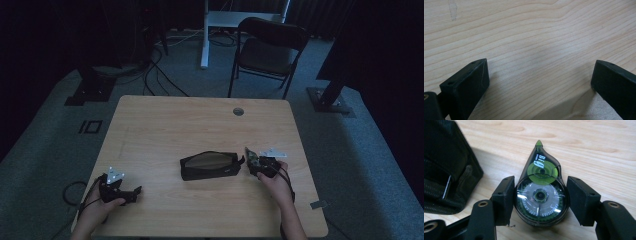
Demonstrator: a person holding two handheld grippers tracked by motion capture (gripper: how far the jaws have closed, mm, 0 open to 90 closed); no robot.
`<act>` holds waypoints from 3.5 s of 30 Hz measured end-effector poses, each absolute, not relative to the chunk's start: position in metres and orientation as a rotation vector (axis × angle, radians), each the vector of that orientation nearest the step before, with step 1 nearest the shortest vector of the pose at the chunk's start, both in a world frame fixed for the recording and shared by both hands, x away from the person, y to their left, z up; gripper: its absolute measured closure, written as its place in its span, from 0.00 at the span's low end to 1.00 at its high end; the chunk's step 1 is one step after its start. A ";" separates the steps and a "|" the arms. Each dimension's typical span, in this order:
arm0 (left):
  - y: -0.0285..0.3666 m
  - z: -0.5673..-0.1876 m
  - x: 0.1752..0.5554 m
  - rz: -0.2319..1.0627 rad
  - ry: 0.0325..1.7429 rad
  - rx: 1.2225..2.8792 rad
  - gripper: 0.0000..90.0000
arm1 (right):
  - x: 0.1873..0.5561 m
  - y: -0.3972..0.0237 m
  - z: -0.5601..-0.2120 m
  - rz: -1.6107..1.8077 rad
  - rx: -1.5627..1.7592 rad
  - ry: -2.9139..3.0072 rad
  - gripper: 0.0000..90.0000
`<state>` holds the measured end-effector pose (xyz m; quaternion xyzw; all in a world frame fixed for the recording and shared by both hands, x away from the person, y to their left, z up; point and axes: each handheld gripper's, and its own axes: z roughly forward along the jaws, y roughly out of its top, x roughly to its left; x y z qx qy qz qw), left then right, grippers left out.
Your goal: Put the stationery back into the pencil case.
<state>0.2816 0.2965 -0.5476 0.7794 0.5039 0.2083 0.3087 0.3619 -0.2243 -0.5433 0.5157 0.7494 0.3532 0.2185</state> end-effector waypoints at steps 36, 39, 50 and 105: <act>0.297 -0.547 0.282 0.550 1.331 2.063 0.02 | 0.343 -0.225 -0.454 1.230 1.182 2.000 0.46; 0.297 -0.547 0.282 0.550 1.331 2.063 0.02 | 0.340 -0.220 -0.446 1.240 1.120 2.023 0.46; 0.297 -0.547 0.282 0.550 1.331 2.063 0.02 | 0.339 -0.207 -0.439 1.245 1.003 2.102 0.46; 0.297 -0.547 0.282 0.552 1.329 2.065 0.02 | 0.365 -0.142 -0.441 1.240 0.465 2.765 0.46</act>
